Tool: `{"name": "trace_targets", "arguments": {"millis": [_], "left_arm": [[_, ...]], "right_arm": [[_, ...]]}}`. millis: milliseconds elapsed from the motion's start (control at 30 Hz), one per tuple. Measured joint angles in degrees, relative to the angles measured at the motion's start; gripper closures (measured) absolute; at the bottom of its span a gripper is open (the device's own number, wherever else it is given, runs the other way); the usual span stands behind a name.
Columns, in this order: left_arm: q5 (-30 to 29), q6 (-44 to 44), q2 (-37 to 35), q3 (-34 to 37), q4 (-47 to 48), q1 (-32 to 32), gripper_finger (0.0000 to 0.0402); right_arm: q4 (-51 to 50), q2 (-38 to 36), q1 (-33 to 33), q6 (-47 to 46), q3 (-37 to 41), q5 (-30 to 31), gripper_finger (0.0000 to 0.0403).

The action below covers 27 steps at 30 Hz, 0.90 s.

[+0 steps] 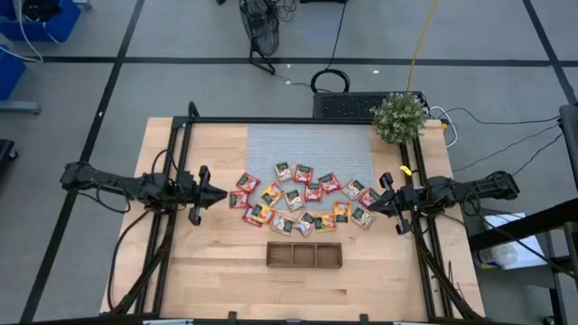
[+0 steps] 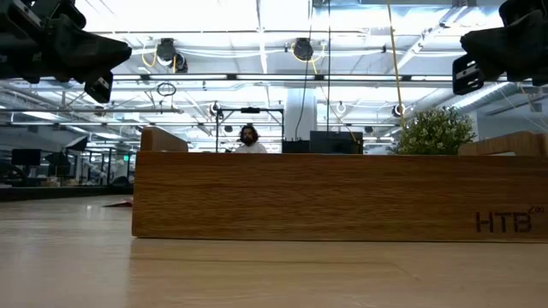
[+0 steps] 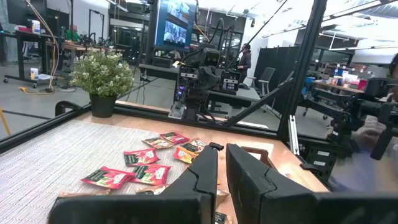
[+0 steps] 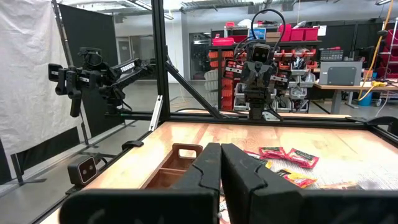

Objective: Pick & Place Tea

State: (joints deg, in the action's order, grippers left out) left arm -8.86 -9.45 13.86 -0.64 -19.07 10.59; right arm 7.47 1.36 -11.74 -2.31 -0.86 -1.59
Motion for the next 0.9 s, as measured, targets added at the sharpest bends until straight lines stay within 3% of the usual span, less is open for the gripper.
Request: {"name": "trace_targets", "arguments": {"millis": [900], "left_arm": [[0.0,0.0,0.0,0.0,0.0,0.0,0.0366]], "right_arm": [[2.2,0.0,0.0,0.0,0.0,0.0,0.0403]]}}
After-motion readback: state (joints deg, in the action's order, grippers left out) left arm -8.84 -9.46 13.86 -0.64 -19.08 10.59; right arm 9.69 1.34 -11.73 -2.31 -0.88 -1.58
